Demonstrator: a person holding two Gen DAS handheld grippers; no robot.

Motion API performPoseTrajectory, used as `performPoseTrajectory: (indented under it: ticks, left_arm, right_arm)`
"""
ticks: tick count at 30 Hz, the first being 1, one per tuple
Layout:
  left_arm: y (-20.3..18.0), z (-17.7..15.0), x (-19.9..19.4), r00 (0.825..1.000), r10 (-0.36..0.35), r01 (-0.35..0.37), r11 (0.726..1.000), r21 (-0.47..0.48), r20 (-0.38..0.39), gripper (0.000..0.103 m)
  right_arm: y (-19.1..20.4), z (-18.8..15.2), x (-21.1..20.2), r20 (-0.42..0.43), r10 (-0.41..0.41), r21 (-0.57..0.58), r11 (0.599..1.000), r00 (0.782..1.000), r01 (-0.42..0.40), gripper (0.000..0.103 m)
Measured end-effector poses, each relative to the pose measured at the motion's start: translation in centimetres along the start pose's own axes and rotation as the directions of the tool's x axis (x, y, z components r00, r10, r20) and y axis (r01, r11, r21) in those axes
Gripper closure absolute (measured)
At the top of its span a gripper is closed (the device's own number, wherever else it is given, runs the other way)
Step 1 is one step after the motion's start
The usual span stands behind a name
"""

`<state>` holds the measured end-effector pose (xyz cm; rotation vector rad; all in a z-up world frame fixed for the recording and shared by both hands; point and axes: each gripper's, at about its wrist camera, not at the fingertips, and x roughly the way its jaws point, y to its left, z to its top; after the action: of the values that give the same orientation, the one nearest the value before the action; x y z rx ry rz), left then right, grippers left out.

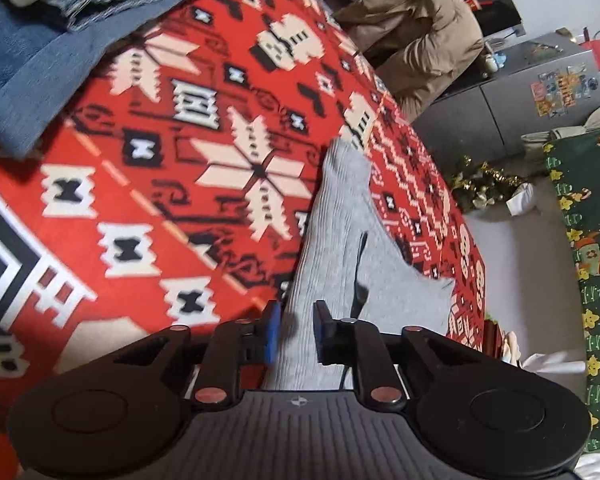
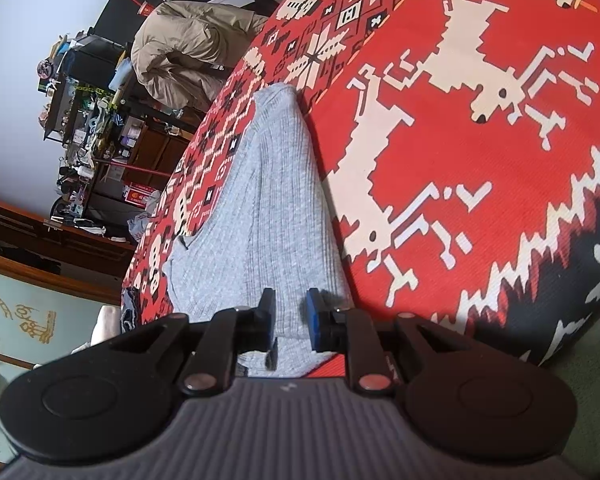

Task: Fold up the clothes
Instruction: 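Pinch the shirt edge with the left gripper and release, then move both open grippers back over the folded grey shirt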

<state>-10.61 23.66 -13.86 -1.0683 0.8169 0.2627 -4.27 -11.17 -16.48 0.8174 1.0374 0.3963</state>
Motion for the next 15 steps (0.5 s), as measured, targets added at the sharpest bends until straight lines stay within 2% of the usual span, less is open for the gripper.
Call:
performPoseTrajectory:
  ticks: [8,15]
  left_arm:
    - [-0.4,1.5,2.4,1.0,-0.017,0.017,1.0,0.008,0.004,0.083]
    - [-1.9,1.3,3.2,1.0,0.009,-0.012,0.994,0.109,0.028,0.082]
  right_arm:
    - [0.0,0.1,-0.1,0.0,0.01,0.008,1.0,1.0,-0.01,0.083]
    - [0.2,0.0,-0.3,0.001,0.023,0.004,1.0,1.0,-0.023,0.079]
